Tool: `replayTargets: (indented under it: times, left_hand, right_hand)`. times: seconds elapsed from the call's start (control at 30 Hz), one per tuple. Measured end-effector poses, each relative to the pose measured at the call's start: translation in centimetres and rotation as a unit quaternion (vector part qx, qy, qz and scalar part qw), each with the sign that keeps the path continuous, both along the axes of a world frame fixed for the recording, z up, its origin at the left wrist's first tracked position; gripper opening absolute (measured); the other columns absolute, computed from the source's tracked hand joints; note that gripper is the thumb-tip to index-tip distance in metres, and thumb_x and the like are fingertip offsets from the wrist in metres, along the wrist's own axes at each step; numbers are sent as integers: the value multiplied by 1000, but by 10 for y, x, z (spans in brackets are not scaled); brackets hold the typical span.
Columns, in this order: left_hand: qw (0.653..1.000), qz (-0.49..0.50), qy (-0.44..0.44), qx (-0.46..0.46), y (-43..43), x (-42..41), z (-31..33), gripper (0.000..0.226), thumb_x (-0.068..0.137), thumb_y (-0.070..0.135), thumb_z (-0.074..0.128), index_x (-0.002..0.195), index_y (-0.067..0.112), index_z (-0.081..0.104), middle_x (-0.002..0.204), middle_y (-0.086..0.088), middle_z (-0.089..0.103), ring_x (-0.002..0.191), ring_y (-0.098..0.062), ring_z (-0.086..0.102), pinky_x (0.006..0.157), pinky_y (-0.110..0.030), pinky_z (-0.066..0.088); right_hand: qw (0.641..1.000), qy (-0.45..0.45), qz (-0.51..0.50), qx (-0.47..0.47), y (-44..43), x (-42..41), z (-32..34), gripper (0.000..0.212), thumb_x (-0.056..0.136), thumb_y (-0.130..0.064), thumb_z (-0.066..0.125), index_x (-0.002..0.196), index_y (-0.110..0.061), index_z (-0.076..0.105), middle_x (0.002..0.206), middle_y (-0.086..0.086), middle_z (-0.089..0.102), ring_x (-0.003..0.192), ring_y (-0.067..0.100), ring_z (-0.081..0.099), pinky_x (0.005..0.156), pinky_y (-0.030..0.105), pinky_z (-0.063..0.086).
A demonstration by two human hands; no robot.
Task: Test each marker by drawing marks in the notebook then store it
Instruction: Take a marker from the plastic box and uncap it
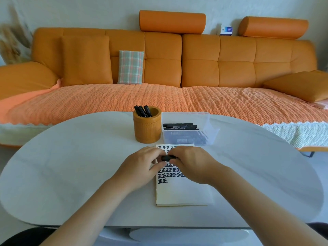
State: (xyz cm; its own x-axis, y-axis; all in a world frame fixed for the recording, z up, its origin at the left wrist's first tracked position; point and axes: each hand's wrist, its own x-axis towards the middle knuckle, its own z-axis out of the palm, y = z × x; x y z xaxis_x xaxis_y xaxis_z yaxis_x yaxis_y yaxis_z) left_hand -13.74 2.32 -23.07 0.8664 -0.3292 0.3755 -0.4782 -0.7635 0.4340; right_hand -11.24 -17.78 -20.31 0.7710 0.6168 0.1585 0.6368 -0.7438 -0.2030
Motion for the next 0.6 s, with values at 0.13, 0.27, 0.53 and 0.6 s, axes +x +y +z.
replayTargets:
  times: [0.13, 0.27, 0.53, 0.6]
  left_hand:
    - [1000, -10, 7, -20, -1, 1, 1, 13, 97, 32, 54, 107, 27, 60, 98, 13, 59, 89, -4, 53, 70, -24, 49]
    - [999, -22, 17, -28, -1, 3, -1, 16, 98, 31, 51, 111, 28, 60, 102, 14, 58, 95, -3, 53, 75, -20, 47]
    - [999, -20, 40, -20, -2, 5, -7, 19, 100, 30, 46, 115, 27, 57, 109, 11, 59, 99, -5, 53, 80, -25, 50]
    - [999, -22, 40, -18, -2, 6, -7, 19, 101, 30, 46, 116, 27, 57, 111, 10, 59, 100, -5, 53, 81, -26, 50]
  right_hand:
    - [999, -40, -7, -3, 4, -2, -7, 24, 103, -37, 38, 95, -23, 56, 79, -7, 60, 68, 21, 53, 57, 34, 34]
    - [998, -56, -16, -3, 5, -2, -11, 25, 103, -40, 35, 100, -25, 55, 81, -2, 66, 68, 25, 54, 57, 35, 39]
    - [999, -35, -36, 1, 9, -5, -14, 26, 103, -42, 34, 105, -27, 56, 82, 2, 66, 67, 25, 46, 56, 34, 34]
    - [999, -37, -37, -4, 9, -6, -14, 27, 103, -43, 34, 106, -28, 56, 81, 1, 66, 66, 25, 46, 55, 34, 34]
